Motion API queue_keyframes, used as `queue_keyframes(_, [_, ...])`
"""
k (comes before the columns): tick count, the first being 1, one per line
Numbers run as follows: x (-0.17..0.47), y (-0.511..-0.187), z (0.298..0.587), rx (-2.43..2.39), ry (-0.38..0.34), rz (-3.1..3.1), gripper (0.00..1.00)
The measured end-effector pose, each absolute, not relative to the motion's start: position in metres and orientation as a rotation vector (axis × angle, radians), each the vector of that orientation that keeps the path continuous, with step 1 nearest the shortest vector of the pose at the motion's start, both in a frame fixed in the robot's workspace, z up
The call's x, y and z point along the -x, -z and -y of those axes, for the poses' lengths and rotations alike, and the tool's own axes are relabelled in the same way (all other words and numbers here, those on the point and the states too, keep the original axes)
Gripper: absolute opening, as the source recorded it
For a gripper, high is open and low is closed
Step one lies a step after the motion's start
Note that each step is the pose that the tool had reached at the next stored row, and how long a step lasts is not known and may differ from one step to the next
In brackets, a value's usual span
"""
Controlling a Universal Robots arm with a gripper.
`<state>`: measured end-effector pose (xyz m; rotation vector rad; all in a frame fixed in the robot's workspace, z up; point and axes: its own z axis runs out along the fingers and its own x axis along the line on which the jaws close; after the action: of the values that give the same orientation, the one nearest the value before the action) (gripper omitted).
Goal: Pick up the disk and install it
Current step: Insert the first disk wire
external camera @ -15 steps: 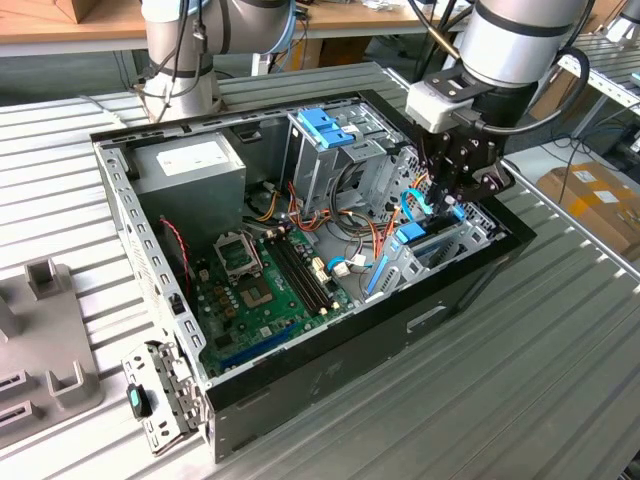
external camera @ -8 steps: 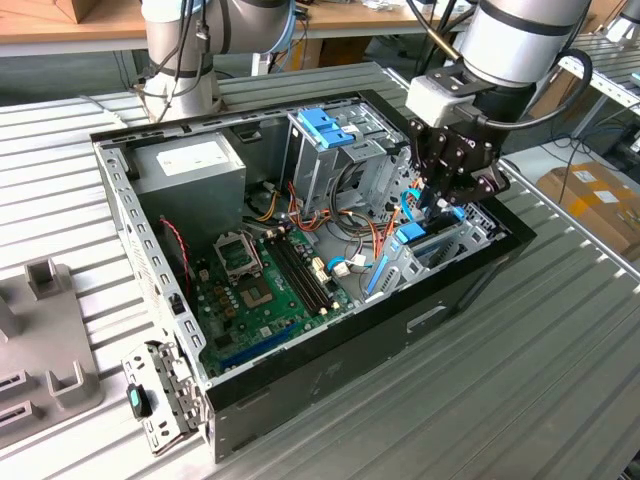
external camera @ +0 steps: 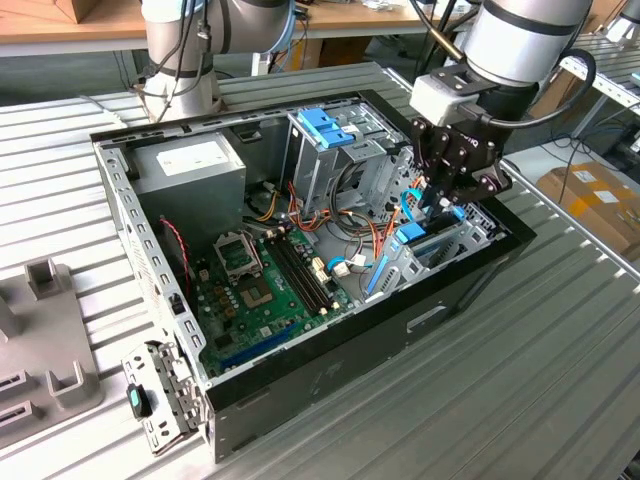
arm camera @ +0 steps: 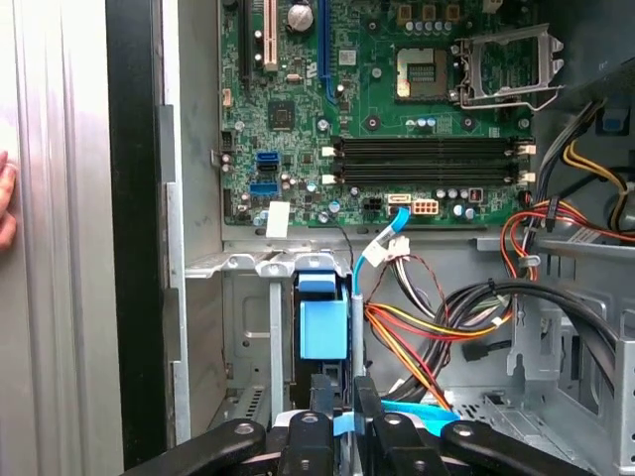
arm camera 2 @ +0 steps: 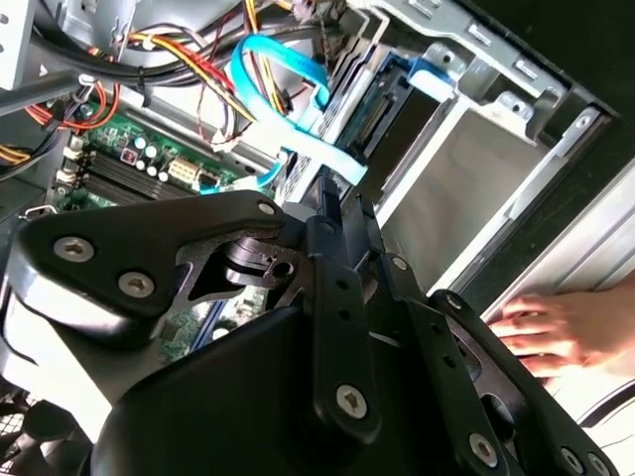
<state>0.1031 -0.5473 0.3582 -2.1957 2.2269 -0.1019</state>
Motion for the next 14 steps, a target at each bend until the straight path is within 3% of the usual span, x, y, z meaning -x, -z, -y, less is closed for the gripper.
queue_keyframes(14, [-0.145, -0.358, 0.547, 2.203, 0.091, -2.238, 0.24])
